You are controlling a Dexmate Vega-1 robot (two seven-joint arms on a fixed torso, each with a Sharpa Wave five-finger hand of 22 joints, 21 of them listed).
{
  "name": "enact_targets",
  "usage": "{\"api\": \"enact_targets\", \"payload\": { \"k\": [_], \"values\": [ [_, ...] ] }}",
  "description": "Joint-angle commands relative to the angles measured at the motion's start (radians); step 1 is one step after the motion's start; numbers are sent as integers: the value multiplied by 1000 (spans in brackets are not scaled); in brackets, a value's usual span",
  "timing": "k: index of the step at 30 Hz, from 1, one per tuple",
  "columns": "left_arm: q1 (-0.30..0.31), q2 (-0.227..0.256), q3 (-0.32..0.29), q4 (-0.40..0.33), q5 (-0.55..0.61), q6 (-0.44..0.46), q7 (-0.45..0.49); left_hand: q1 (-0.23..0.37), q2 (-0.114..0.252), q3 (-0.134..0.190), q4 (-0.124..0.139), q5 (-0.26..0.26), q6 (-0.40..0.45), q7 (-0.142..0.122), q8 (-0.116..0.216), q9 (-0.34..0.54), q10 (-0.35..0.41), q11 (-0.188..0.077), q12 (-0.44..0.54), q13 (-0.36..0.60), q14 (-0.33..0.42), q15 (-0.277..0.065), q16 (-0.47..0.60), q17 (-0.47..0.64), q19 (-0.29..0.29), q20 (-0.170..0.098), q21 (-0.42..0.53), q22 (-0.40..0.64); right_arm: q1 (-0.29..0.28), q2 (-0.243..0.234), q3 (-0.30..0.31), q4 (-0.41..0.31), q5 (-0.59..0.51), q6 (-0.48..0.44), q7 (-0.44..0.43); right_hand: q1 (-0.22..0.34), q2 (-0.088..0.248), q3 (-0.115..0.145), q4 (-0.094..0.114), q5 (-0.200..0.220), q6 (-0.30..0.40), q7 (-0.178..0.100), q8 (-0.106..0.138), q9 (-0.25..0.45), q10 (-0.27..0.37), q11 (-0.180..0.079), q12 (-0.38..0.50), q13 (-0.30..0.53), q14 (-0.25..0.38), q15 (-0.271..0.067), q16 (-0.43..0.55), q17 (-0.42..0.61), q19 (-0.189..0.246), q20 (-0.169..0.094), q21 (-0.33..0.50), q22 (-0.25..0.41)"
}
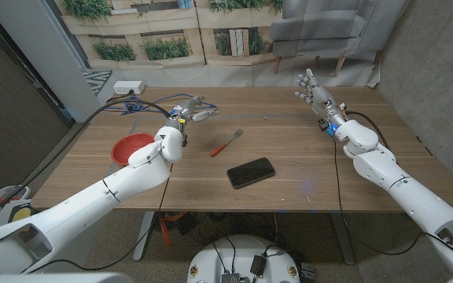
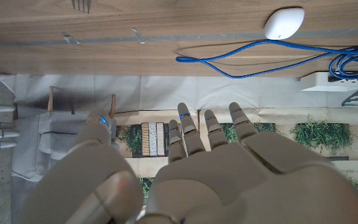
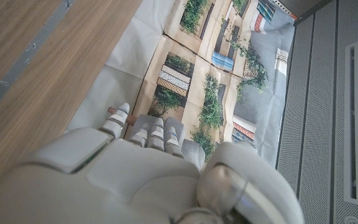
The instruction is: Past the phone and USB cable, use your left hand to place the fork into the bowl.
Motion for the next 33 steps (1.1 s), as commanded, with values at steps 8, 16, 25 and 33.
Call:
{"api": "enact_targets", "payload": {
  "k": [8, 16, 25, 33],
  "values": [
    [-14, -18, 42, -28, 77, 118, -27, -15, -59, -44, 8, 27, 107, -5, 30, 4, 53, -13, 14, 9, 36, -11, 15, 3, 29, -10, 8, 3, -11, -5, 1, -21, -6, -14, -16, 7, 3, 3, -3, -4, 13, 3, 6, 6, 5, -2, 3, 4, 2, -7, 3, 1, 11, -2, 4, 5],
    [-48, -27, 80, -37, 101, 193, -74, 5, -50, -45, 7, 38, 90, -9, 14, 5, 56, -8, 9, 11, 40, -8, 12, 2, 32, -8, 6, 3, -16, -5, 1, -21, -4, -11, -16, 8, 4, 4, -4, -4, 13, 2, 5, 6, 5, -2, 3, 4, 2, -8, 2, 1, 12, -2, 4, 5],
    [-101, -24, 128, -46, 97, 267, -152, 20, -37, -42, 8, 40, 111, -5, 17, 5, 48, -6, 1, 12, 32, 3, 6, 2, 29, -5, 3, 4, -17, -12, 3, -27, -8, -10, -13, 9, 4, 5, -4, -5, 13, 3, 5, 6, 6, -3, 3, 4, 3, -7, 2, 1, 12, -2, 4, 5],
    [-129, -20, 166, -52, 96, 304, -172, 38, -18, -34, 8, 38, 93, -6, 4, 6, 39, -6, -6, 14, 31, 5, 4, 1, 27, 0, 1, 4, -16, -21, 1, -38, -17, -17, -15, 9, 4, 5, -4, -6, 12, 3, 4, 6, 6, -3, 2, 4, 3, -7, 2, 1, 12, -2, 4, 5]
  ]
}}
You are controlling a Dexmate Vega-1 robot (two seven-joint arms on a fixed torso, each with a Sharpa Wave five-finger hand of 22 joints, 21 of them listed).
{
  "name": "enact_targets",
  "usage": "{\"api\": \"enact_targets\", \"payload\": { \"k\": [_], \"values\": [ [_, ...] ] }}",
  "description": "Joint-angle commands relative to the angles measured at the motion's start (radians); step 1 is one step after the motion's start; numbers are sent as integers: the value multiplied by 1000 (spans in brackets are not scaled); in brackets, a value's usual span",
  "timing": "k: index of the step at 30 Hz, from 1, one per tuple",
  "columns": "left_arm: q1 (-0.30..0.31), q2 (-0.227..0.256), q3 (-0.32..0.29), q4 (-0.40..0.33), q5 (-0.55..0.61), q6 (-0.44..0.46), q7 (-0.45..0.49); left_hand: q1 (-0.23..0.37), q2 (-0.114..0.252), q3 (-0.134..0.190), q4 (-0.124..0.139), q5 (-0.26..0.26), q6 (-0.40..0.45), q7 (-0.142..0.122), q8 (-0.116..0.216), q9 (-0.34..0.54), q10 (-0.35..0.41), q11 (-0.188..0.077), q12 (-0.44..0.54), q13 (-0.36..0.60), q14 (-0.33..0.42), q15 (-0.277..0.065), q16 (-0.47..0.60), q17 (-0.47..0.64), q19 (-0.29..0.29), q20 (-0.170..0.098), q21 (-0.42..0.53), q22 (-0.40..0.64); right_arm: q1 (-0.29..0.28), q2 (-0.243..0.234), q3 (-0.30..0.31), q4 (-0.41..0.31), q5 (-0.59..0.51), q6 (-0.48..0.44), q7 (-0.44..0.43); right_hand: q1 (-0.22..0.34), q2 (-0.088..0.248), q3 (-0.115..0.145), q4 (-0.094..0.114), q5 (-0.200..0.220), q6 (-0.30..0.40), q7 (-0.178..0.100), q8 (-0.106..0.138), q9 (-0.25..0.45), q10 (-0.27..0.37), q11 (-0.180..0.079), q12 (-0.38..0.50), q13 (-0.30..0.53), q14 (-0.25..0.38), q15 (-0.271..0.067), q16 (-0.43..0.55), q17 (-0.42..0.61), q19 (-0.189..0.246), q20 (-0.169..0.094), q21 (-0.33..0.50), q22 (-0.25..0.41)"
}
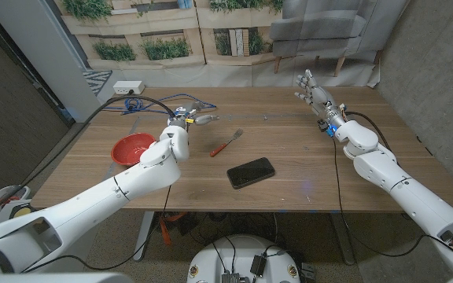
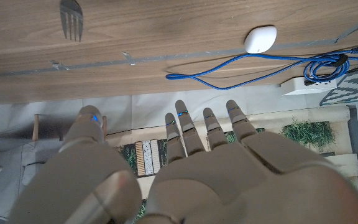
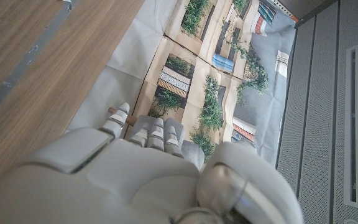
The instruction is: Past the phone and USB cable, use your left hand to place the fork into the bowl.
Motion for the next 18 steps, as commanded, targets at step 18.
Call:
{"api": "enact_targets", "payload": {
  "k": [18],
  "values": [
    [-37, 8, 76, -1, 19, 12, 16, 40, 20, 16, -2, -1, 17, 0, -5, 7, 18, -24, -5, 7, 29, -13, 5, 1, 12, 8, 4, 4, -12, -15, 9, -10, 1, 5, 6, 6, 0, 3, 0, -8, 7, -3, 3, 6, 9, -3, 2, 5, 1, -7, 1, 1, 11, -3, 3, 5]
  ]
}}
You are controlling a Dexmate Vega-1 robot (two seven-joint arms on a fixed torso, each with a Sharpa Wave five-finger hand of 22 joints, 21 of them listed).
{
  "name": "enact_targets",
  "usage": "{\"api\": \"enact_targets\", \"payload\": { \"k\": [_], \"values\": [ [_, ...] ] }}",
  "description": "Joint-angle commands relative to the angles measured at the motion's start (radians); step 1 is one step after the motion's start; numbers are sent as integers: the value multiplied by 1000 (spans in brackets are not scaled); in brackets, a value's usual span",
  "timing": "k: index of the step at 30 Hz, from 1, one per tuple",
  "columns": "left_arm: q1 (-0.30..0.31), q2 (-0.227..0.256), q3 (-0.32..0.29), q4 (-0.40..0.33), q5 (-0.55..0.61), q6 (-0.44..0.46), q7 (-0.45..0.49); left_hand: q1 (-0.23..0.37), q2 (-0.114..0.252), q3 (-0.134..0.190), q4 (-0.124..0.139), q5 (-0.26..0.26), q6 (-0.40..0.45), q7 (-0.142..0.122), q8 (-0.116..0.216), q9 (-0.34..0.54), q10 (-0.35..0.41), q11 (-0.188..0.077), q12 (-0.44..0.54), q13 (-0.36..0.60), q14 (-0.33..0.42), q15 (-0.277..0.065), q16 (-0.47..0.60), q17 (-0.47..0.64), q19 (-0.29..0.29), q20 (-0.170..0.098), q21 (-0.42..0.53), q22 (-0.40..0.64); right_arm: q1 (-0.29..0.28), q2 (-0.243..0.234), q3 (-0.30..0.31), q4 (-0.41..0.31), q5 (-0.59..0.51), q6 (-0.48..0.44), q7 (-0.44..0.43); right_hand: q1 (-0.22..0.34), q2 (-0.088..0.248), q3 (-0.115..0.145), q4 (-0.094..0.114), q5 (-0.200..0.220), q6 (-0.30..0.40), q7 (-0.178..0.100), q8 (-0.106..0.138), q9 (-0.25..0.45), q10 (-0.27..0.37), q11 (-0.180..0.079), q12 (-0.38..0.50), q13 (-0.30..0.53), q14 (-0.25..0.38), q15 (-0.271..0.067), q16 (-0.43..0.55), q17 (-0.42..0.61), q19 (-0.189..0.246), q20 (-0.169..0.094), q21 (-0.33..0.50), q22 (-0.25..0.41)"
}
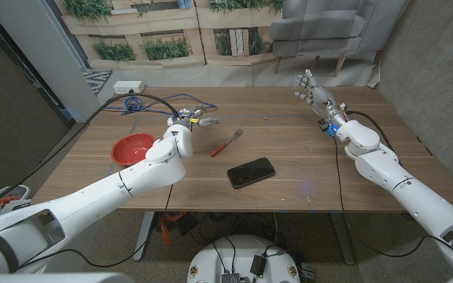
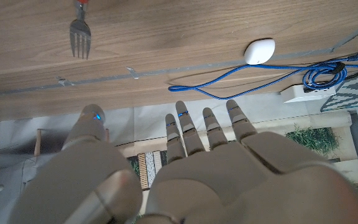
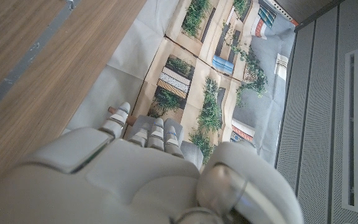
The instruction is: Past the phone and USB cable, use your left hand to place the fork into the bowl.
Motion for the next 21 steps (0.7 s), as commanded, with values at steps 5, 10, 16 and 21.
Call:
{"api": "enact_targets", "payload": {
  "k": [5, 10, 16, 21],
  "values": [
    [22, 16, 9, 0, 28, -62, 43, 13, 1, 3, 1, -3, 18, 0, 1, 2, 22, -9, 3, 3, 24, -10, 6, 1, 13, 1, 5, 4, -5, -3, 7, 4, 10, 11, 11, 7, 0, 3, -1, -1, 7, -4, 3, 6, 8, -3, 2, 5, 2, -8, 1, 1, 6, 3, 3, 5],
    [28, 28, 12, -5, 40, -75, 28, 15, 1, 1, 2, -5, 20, -1, 0, 2, 26, -15, 3, 4, 29, -11, 7, 1, 15, 0, 5, 4, -4, -4, 7, 4, 11, 9, 13, 7, 0, 4, -1, -1, 7, -4, 2, 6, 10, -3, 2, 5, 2, -8, 1, 1, 6, 3, 3, 5],
    [34, 43, 13, -8, 64, -99, 12, 19, 1, 0, 2, -7, 24, -4, -2, 2, 30, -24, 3, 5, 34, -14, 7, 1, 16, 0, 5, 4, -1, -3, 3, 7, 10, 10, 19, 7, 0, 4, -1, -2, 7, -4, 2, 6, 10, -1, 2, 5, 1, -9, 1, 1, 6, 3, 3, 5],
    [39, 54, 10, -9, 87, -118, -3, 25, 4, 0, 1, -7, 27, -7, -2, 2, 35, -28, 3, 6, 37, -18, 7, 1, 19, -3, 5, 4, 1, -1, 2, 7, 11, 9, 20, 7, 0, 4, -1, -2, 7, -3, 2, 6, 9, -3, 1, 5, 1, -9, 1, 1, 6, 3, 3, 5]
  ]
}}
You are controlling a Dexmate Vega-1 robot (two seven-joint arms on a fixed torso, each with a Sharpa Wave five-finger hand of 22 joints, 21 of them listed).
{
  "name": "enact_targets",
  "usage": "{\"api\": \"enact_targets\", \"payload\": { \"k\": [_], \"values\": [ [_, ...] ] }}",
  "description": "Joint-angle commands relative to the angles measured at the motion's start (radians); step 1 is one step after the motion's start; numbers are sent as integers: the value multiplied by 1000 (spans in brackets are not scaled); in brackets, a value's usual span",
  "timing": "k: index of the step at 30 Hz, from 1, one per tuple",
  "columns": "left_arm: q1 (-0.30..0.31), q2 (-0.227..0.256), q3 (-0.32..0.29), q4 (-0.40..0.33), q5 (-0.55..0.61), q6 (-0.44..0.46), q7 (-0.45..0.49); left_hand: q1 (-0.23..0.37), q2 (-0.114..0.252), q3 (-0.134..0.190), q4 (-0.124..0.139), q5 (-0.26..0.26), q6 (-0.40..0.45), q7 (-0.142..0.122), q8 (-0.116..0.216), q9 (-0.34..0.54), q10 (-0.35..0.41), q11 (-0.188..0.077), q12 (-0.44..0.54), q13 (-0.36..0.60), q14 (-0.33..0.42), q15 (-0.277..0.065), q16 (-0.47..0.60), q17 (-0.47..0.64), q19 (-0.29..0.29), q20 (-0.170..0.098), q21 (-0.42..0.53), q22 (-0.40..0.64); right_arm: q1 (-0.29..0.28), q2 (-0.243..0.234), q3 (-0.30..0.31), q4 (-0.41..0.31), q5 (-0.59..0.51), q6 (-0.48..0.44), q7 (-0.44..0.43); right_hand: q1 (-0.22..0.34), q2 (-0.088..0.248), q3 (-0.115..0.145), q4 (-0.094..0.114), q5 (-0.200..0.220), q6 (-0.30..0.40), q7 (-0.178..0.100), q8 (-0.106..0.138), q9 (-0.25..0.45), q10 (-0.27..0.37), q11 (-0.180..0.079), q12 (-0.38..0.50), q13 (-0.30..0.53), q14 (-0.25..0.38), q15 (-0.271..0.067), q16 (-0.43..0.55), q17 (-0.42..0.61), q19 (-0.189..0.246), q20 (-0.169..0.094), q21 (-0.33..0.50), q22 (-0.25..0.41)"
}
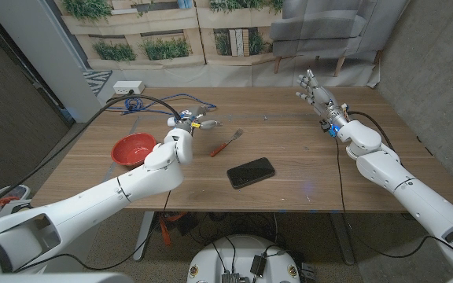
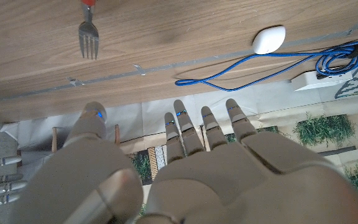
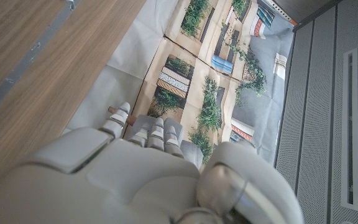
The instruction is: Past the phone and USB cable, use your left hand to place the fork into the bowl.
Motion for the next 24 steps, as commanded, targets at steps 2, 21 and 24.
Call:
{"api": "enact_targets", "payload": {
  "k": [2, 21, 24],
  "values": [
    [22, 28, -5, -9, 52, -42, -29, 13, 1, 0, 1, -1, 11, 2, -2, 2, 8, -8, 3, 2, 14, -1, 7, 1, 6, 1, 6, 4, 4, 3, -3, 3, 1, 3, 8, 7, 0, 4, -1, -2, 7, -3, 2, 6, 5, 2, 1, 5, 1, -9, 1, 1, 6, 3, 3, 5],
    [35, 22, 1, 16, 142, -107, -96, 33, 7, 3, -2, -3, 3, 1, -10, 3, 10, -17, -1, 5, 15, -8, 4, 0, 12, -4, 6, 4, -8, 4, -2, -12, 1, 1, -7, 8, 0, 6, -1, -4, 7, -3, 1, 6, 4, 2, 0, 5, 2, -9, 1, 1, 6, 2, 3, 5],
    [44, 22, -6, 19, 149, -127, -95, 35, 8, 2, -2, -4, 5, 1, -10, 3, 10, -17, -1, 5, 13, -8, 3, 0, 12, -5, 5, 4, -12, 4, -1, -13, 5, 1, -4, 8, 0, 6, -1, -4, 7, -3, 1, 6, 5, 1, 0, 5, 2, -10, 1, 1, 6, 2, 3, 5]
  ]
}}
